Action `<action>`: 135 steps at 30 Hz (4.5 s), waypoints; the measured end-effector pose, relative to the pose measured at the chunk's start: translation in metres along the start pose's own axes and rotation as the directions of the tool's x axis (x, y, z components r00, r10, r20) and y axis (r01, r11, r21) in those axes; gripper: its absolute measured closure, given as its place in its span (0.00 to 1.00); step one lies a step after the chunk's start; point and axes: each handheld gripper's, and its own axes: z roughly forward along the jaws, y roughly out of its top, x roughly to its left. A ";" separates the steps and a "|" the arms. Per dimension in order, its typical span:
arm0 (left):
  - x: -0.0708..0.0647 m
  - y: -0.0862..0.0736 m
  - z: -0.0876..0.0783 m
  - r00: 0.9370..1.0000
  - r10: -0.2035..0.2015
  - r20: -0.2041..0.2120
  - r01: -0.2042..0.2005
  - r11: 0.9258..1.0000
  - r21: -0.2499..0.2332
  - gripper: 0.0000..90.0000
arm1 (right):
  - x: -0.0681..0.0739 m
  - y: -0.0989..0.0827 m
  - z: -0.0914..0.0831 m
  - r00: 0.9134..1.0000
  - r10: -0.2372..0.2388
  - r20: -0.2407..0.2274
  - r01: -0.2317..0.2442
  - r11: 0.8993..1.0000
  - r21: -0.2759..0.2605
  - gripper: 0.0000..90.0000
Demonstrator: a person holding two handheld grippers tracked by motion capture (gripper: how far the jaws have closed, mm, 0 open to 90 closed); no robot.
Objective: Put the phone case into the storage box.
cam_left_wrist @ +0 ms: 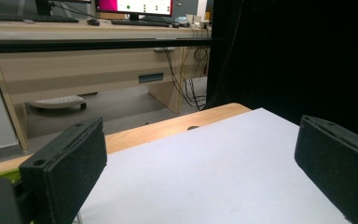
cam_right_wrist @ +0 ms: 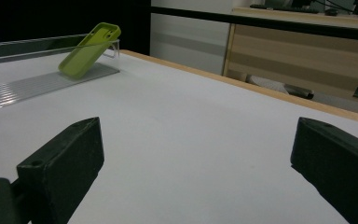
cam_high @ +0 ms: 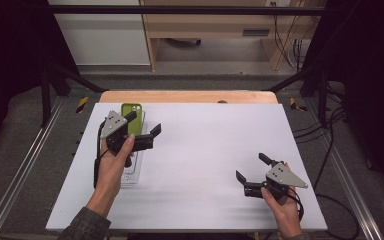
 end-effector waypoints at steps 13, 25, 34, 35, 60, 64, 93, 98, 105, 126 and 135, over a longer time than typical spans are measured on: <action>0.008 -0.005 -0.034 1.000 0.026 -0.010 -0.026 0.999 -0.026 0.02 | 0.001 -0.001 0.000 1.000 0.004 -0.007 -0.004 1.000 0.007 0.02; 0.011 -0.019 -0.062 1.000 0.021 -0.020 -0.022 0.998 -0.056 0.01 | 0.000 -0.001 0.000 1.000 -0.001 -0.009 0.001 1.000 0.008 0.02; 0.011 -0.033 -0.078 0.999 0.020 -0.039 -0.022 0.998 -0.054 0.02 | 0.000 -0.001 0.000 1.000 -0.003 -0.009 0.003 1.000 0.008 0.02; 0.011 -0.035 -0.079 0.999 0.017 -0.039 -0.019 0.998 -0.057 0.02 | 0.000 -0.001 0.000 1.000 -0.003 -0.009 0.003 1.000 0.009 0.02; 0.024 -0.061 -0.108 0.995 0.021 -0.093 -0.029 0.997 -0.077 0.02 | 0.001 -0.001 0.000 1.000 -0.006 -0.010 0.006 1.000 0.012 0.02; 0.029 -0.066 -0.112 0.995 0.018 -0.101 -0.025 0.997 -0.076 0.02 | 0.001 -0.001 0.000 1.000 -0.006 -0.010 0.006 1.000 0.013 0.02; 0.047 -0.089 -0.127 0.989 0.016 -0.150 -0.027 0.997 -0.076 0.02 | 0.000 -0.001 -0.001 1.000 -0.009 -0.010 0.009 1.000 0.013 0.02; 0.048 -0.093 -0.126 0.989 0.023 -0.147 -0.034 0.996 -0.077 0.02 | 0.000 -0.002 0.000 1.000 -0.009 -0.010 0.009 1.000 0.015 0.02; 0.050 -0.101 -0.125 0.991 0.027 -0.134 -0.037 0.996 -0.076 0.02 | 0.000 -0.002 0.000 1.000 -0.012 -0.007 0.012 1.000 0.014 0.02; 0.055 -0.121 -0.116 0.995 0.017 -0.096 -0.021 0.999 -0.040 0.02 | -0.002 -0.004 0.000 1.000 -0.013 -0.004 0.013 1.000 0.017 0.03; 0.055 -0.122 -0.115 0.995 0.025 -0.102 -0.029 0.999 -0.034 0.02 | -0.006 -0.007 -0.002 1.000 0.006 0.007 -0.006 1.000 -0.004 0.02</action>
